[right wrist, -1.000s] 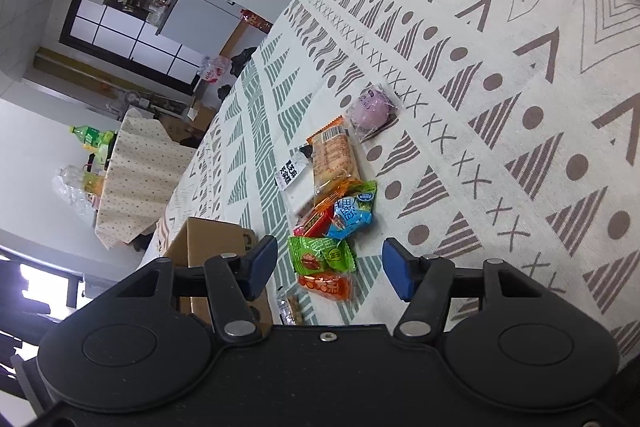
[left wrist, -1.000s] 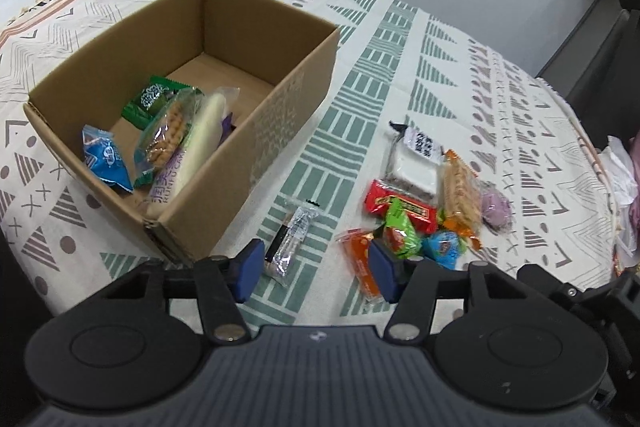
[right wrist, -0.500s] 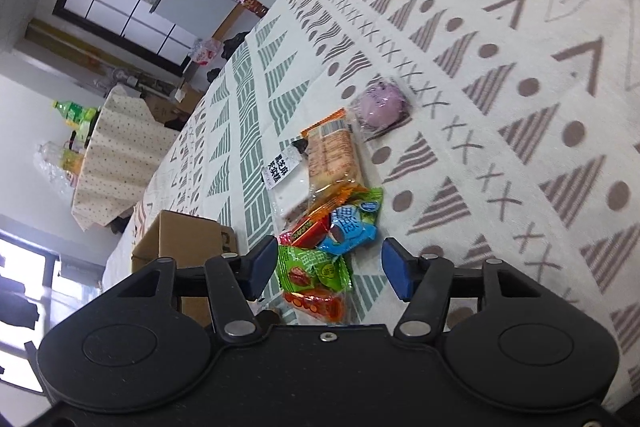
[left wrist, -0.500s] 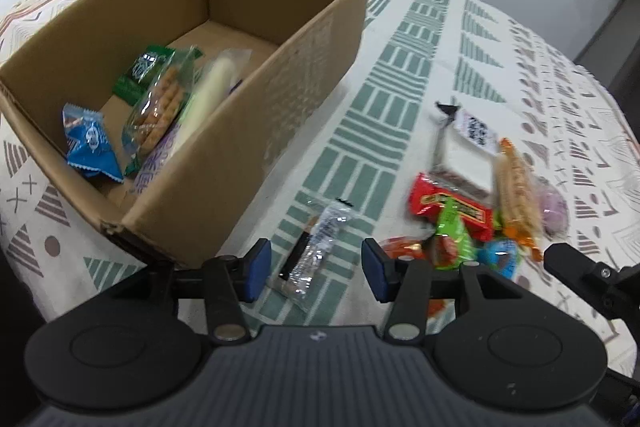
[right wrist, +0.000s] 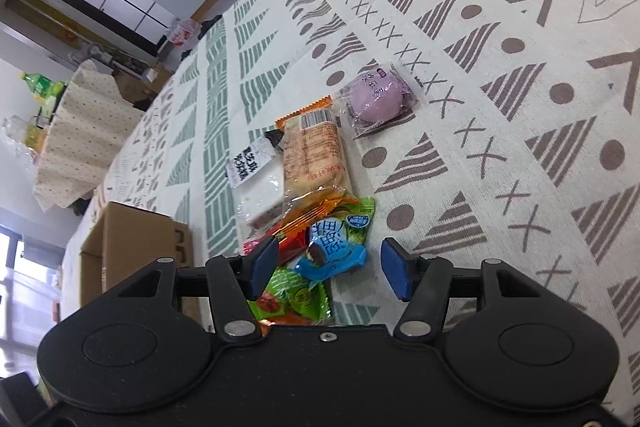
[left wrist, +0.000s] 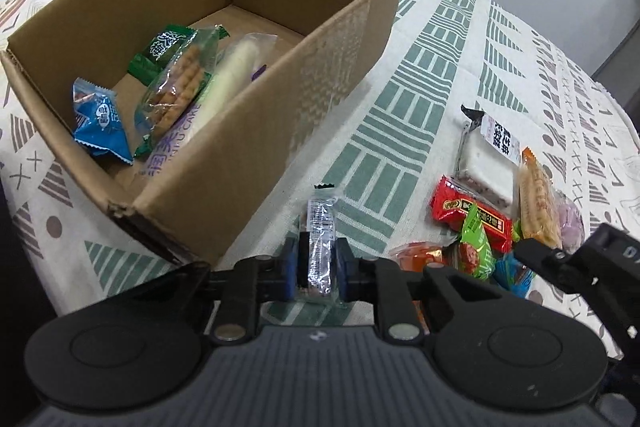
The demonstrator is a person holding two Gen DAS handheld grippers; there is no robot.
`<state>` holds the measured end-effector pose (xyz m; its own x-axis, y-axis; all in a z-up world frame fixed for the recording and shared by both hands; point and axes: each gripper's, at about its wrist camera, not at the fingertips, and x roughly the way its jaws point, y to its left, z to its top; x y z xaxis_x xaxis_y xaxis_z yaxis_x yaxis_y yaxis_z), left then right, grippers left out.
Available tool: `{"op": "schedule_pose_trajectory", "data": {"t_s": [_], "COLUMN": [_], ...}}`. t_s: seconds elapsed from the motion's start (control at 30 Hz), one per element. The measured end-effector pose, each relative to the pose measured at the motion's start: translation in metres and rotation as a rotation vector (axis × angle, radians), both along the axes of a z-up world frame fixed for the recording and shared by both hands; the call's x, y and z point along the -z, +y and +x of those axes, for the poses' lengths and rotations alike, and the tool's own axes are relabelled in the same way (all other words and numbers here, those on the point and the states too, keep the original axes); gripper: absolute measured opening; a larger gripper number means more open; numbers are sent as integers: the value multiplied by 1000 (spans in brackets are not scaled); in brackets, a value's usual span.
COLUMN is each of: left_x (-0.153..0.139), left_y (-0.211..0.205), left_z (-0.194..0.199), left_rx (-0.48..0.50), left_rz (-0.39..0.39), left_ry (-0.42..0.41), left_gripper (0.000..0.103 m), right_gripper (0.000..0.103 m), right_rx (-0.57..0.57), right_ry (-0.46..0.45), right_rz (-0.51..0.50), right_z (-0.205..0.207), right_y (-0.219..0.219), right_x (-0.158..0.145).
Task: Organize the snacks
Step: 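Grasp the silver bar with the left gripper while the right gripper grasps the blue packet, then carry both snacks over the cardboard box and open both grippers to drop them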
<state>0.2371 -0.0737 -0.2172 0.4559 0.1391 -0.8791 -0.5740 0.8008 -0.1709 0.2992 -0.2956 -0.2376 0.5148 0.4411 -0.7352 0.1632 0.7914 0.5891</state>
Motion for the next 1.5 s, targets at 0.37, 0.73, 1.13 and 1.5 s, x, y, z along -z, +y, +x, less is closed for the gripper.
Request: {"op": "schedule_pose_trajectory", "data": {"t_s": [0.37, 0.73, 1.13, 1.5], "left_x": [-14, -46, -90, -115], "left_y": [-4, -16, -11, 4], "left_z": [-11, -23, -40, -48], "left_rx": [31, 71, 65, 39], "left_rz": [-28, -27, 35, 71], "left_ry": [-35, -96, -187, -237], "left_gripper": [18, 18, 18, 18], "right_gripper": [32, 30, 30, 30], "right_rx": [-35, -1, -18, -55], "right_ry": [12, -64, -182, -260], "right_rz": [-109, -59, 14, 85], "right_z": [0, -20, -34, -43], "right_y": [7, -4, -7, 7], "right_x": [3, -20, -47, -66]}}
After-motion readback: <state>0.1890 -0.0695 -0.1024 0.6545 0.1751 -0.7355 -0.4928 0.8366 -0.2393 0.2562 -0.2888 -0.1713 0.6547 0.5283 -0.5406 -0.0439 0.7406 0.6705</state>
